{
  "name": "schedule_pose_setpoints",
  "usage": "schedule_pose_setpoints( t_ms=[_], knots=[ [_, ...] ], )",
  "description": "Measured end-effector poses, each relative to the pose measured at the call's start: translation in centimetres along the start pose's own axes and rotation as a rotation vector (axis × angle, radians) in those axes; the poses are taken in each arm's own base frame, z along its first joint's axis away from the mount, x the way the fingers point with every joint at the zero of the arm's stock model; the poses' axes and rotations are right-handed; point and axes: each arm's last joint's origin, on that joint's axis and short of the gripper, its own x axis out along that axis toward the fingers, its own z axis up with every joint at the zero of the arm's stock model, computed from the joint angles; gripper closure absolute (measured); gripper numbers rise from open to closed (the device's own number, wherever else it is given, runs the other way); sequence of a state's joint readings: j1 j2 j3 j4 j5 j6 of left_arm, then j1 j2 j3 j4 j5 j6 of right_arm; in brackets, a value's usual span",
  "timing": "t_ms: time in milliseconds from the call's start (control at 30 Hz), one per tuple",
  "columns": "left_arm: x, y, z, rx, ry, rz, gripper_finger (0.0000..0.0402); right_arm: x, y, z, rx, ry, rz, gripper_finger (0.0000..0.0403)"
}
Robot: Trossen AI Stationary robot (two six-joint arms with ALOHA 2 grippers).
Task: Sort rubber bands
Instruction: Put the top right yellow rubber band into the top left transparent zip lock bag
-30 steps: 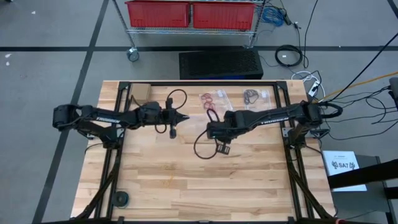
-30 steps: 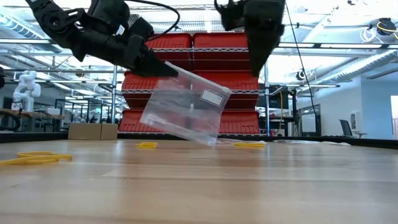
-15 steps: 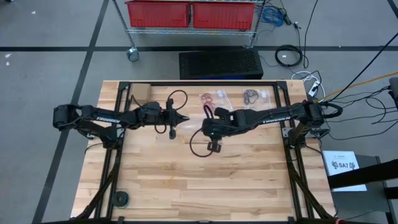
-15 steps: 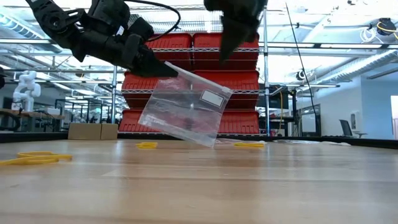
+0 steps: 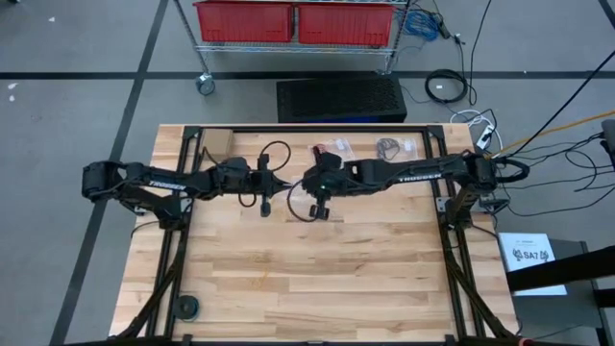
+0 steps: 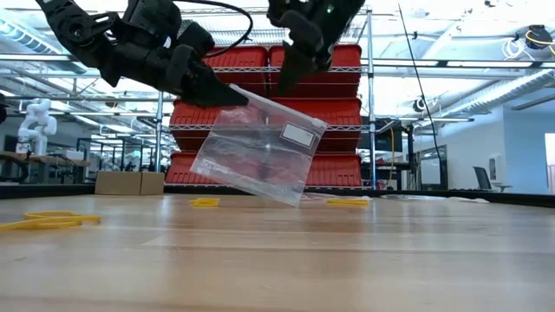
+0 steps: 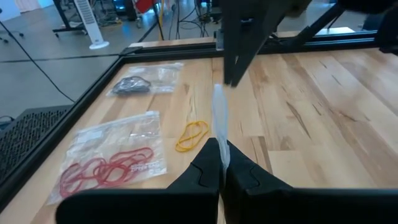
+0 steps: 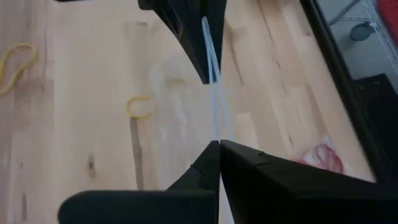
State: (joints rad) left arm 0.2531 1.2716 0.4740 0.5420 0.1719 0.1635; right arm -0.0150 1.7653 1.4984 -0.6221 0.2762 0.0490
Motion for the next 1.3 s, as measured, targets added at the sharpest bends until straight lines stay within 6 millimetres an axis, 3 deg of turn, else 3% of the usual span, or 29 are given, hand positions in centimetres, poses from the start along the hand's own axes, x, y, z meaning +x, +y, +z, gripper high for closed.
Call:
schedule_pose_setpoints(
  t_ms=[500, 667, 1033, 1300],
  knots=[
    [0.0, 0.0, 0.1, 0.001, -0.008, -0.002, 0.0402, 2.8, -1.0, -0.4, 0.002, -0.020, -0.003, 0.0403],
    [0.0, 0.0, 0.0, 0.001, -0.006, -0.011, 0.0402, 2.9, -1.2, -0.4, -0.012, -0.013, -0.090, 0.0403],
    [0.0, -0.1, 0.1, 0.001, -0.010, -0.028, 0.0402, 3.1, -1.4, -0.5, -0.011, -0.003, -0.077, 0.0403],
    [0.0, -0.1, 0.1, 0.001, -0.015, -0.035, 0.0402, 5.5, -0.6, -1.3, -0.007, 0.046, -0.012, 0.0403]
  ],
)
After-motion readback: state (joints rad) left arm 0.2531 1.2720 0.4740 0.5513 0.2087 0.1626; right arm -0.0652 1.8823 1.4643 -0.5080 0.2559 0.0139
